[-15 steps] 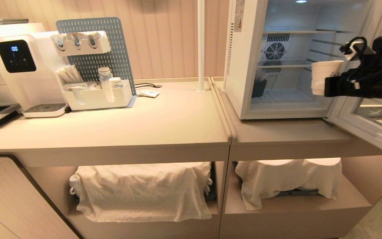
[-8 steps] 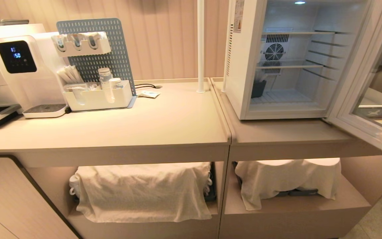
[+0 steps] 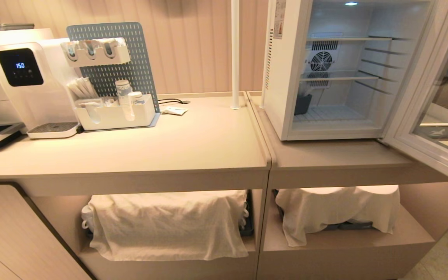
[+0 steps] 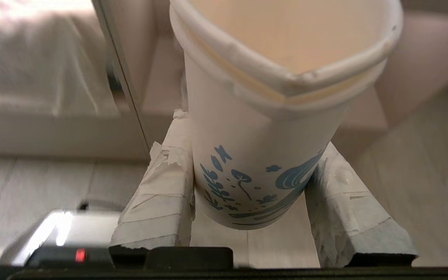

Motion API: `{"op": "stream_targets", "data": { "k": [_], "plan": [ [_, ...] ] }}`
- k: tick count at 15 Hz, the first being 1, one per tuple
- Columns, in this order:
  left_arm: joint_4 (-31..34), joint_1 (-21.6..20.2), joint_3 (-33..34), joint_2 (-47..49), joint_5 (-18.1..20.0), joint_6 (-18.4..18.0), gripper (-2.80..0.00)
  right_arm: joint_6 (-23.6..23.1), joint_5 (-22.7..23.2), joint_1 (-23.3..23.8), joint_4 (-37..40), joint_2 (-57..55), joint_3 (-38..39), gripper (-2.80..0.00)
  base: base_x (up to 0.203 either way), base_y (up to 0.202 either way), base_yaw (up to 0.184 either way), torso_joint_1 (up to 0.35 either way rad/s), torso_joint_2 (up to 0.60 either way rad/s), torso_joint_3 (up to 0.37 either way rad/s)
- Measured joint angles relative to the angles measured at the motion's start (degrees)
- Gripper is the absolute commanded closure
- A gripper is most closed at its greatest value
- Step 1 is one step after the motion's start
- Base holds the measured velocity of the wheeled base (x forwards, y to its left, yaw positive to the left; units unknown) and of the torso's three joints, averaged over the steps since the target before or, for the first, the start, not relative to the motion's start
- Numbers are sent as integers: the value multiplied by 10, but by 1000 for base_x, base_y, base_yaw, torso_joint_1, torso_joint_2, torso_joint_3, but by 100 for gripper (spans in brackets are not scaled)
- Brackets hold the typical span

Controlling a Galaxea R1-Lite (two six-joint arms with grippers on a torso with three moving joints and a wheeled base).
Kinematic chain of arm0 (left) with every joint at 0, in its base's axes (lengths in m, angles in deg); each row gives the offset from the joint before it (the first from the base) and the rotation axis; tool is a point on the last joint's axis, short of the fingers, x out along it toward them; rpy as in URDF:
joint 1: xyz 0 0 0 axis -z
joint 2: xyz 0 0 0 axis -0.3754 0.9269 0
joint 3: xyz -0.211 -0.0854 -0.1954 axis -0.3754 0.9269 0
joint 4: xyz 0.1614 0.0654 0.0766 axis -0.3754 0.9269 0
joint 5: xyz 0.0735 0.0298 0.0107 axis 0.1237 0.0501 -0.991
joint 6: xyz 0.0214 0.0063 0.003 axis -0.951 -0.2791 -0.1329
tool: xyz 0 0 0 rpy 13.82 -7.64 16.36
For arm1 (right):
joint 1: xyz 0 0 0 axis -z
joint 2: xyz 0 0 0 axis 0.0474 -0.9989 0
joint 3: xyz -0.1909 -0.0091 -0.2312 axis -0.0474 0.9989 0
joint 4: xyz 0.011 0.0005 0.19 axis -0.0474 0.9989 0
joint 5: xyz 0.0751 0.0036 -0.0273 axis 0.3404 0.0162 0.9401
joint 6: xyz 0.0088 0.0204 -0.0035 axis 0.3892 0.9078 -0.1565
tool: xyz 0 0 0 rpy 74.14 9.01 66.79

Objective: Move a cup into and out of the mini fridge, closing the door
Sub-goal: Place the paper cup on the table

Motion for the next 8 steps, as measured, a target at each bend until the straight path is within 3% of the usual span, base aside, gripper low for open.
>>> {"op": "stream_targets", "data": {
  "k": [3, 5, 8],
  "plan": [
    [0, 0, 0, 0, 0, 0, 0, 57, 3, -5, -85, 71, 67, 0, 0, 0, 0, 0, 0, 0],
    [0, 0, 0, 0, 0, 0, 0, 43, 15, -6, -133, 88, 88, 0, 0, 0, 0, 0, 0, 0],
    [0, 0, 0, 0, 0, 0, 0, 39, 16, -7, -138, 97, 96, 0, 0, 0, 0, 0, 0, 0]
  ]
}}
